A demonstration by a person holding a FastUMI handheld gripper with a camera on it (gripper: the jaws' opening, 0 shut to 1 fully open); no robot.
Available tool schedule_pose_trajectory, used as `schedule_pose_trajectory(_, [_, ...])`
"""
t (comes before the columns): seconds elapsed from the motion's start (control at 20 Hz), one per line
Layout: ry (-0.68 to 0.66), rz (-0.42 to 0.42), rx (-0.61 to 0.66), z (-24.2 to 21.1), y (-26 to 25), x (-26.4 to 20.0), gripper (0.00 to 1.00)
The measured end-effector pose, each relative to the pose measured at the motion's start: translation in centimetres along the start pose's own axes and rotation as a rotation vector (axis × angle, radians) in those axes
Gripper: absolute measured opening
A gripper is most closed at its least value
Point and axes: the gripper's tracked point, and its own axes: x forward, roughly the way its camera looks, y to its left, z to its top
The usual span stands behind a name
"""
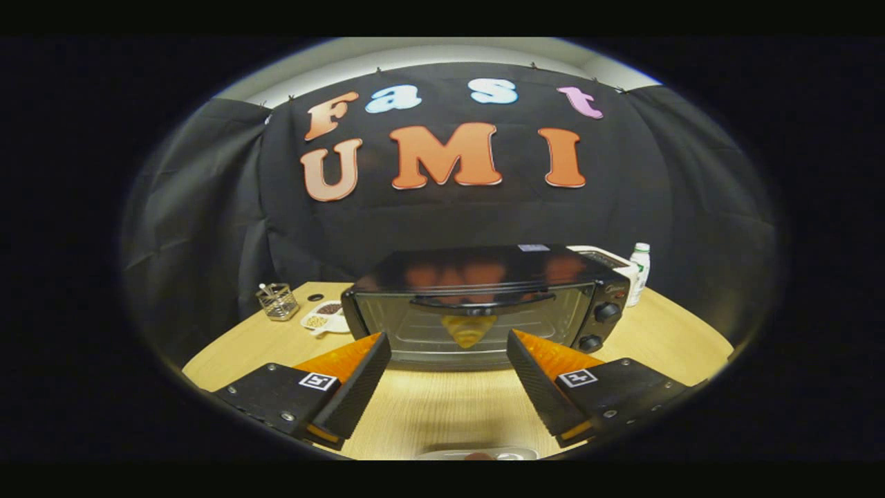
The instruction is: Open the toaster oven, put the food inside, and close the toaster oven door.
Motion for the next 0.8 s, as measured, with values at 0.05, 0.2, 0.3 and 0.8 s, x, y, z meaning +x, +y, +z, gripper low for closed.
schedule_pose_trajectory(0.05, [-0.022,0.002,-0.014,1.0,0.1,-0.8,1.0])
schedule_pose_trajectory(0.2, [-0.076,0.014,-0.053,3.7,0.6,-3.6,1.0])
schedule_pose_trajectory(0.3, [-0.101,0.032,-0.066,5.2,1.1,-5.7,1.0])
schedule_pose_trajectory(0.8, [-0.178,0.018,-0.111,10.3,0.7,-13.0,1.0])
